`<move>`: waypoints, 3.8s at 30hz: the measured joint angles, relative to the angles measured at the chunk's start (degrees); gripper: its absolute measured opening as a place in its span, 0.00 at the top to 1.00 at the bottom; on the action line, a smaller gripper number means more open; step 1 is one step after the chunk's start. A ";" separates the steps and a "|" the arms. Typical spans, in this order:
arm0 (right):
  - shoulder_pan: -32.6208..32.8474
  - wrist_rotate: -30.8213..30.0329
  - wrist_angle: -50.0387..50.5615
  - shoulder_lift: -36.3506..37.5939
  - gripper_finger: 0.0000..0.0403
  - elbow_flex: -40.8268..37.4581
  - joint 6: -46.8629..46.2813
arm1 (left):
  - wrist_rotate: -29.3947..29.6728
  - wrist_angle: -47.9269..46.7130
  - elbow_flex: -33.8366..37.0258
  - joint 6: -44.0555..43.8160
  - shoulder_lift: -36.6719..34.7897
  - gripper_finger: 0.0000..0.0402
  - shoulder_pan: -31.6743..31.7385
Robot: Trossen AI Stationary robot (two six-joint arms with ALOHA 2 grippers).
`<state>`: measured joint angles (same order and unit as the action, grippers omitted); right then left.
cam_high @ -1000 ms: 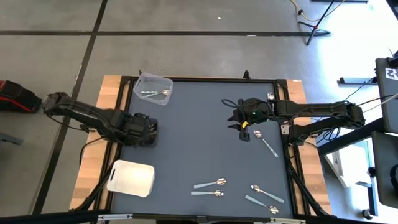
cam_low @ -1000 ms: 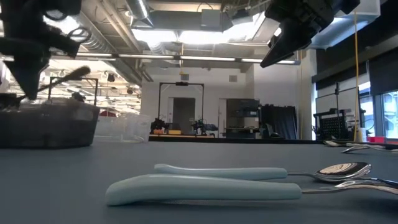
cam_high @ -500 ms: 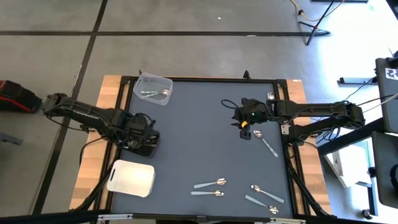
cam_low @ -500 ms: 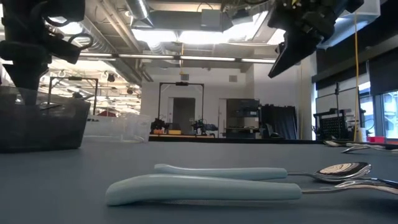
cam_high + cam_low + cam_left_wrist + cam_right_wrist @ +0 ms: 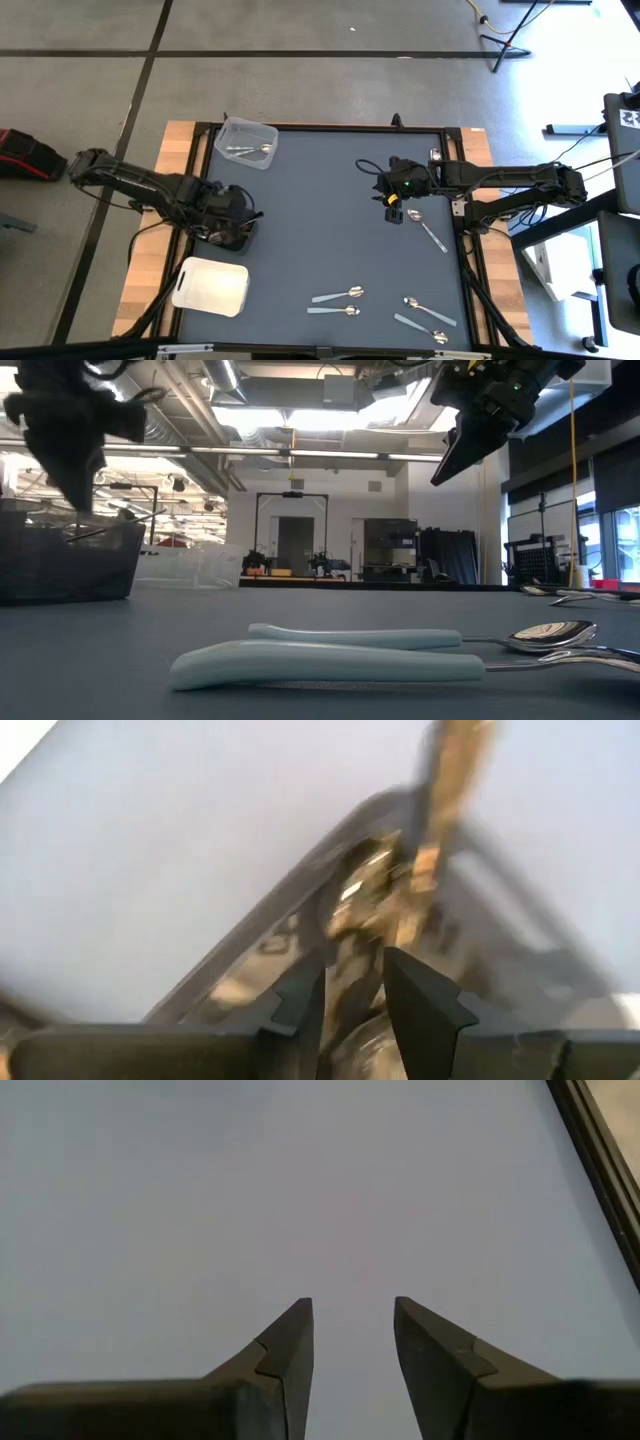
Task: Sort silverware by color (type)
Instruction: Put the black spoon into the black bin
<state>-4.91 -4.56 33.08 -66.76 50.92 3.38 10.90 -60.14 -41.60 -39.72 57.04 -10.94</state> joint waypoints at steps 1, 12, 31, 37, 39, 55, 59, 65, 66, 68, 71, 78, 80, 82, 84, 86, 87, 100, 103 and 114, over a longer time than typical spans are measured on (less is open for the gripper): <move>0.00 0.00 0.01 0.00 0.68 0.00 -0.05 | 0.03 1.43 0.05 0.48 0.00 0.75 -0.55; 0.02 0.02 0.03 0.00 0.68 0.00 -0.09 | 7.46 6.96 3.14 -1.61 0.02 0.75 -9.28; 0.01 0.02 -0.20 0.00 0.68 0.00 -0.03 | 11.93 15.75 11.09 -3.48 0.07 0.75 -11.74; 0.01 0.00 -0.77 0.00 0.68 0.00 0.50 | 11.24 16.13 12.41 -2.59 0.07 0.80 -11.72; 0.02 0.00 -1.08 0.00 0.68 0.00 0.51 | 11.33 16.70 12.41 -1.24 0.07 0.86 -11.72; 0.02 0.02 -1.62 -0.02 0.68 0.00 1.61 | 11.02 5.28 3.90 5.03 0.02 0.99 -11.74; 0.02 0.02 -1.70 -0.02 0.68 0.00 2.39 | 7.58 -1.08 3.98 6.76 0.07 0.98 -12.13; 0.02 0.02 -1.55 -0.81 0.68 0.05 2.92 | 4.04 -1.97 3.98 6.78 0.07 0.98 -14.27; 0.02 0.02 -1.84 -1.12 0.68 0.10 2.97 | 3.39 -2.08 3.98 6.40 0.07 0.98 -14.80; 0.02 0.03 -1.67 -1.54 0.68 0.10 3.25 | 2.09 -2.07 3.98 5.95 0.07 0.98 -15.72; 0.02 0.01 -3.24 -2.47 0.68 0.13 4.33 | 3.81 -4.68 3.98 4.82 0.07 0.98 -16.62; 0.02 0.02 -2.44 -4.08 0.68 0.04 4.50 | 5.79 -5.27 3.98 2.36 0.06 0.98 -16.65; 0.02 0.02 -2.67 -4.27 0.68 0.09 4.52 | 5.96 -5.27 3.98 2.34 0.07 0.97 -16.65; 0.02 0.02 -2.53 -4.30 0.68 0.04 4.61 | 5.92 -5.25 4.00 2.36 0.07 0.95 -16.65; 0.02 0.02 -2.88 -4.26 0.68 0.04 4.86 | 5.90 -5.21 4.02 2.36 0.07 0.92 -16.65; 0.02 0.03 -2.79 -4.26 0.68 0.04 5.02 | 5.24 -4.60 4.02 2.36 0.07 0.89 -16.65; 0.02 0.02 -2.80 -4.26 0.68 0.04 5.02 | 4.66 -4.29 4.02 2.36 0.07 0.88 -16.65; 0.02 0.02 -3.13 -4.24 0.68 0.04 6.09 | 4.47 -2.46 2.53 2.16 0.07 0.77 -16.57; 0.02 0.02 -3.56 -4.24 0.68 0.04 6.09 | 9.30 -1.92 -0.85 0.98 0.07 0.77 -16.57; 0.02 0.03 -3.04 -4.24 0.68 0.04 5.98 | 14.91 19.05 -1.00 -0.16 0.07 0.77 -15.80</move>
<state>-4.89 -4.53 30.04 -71.00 50.96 9.37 25.81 -41.09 -42.61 -39.88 57.10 -26.74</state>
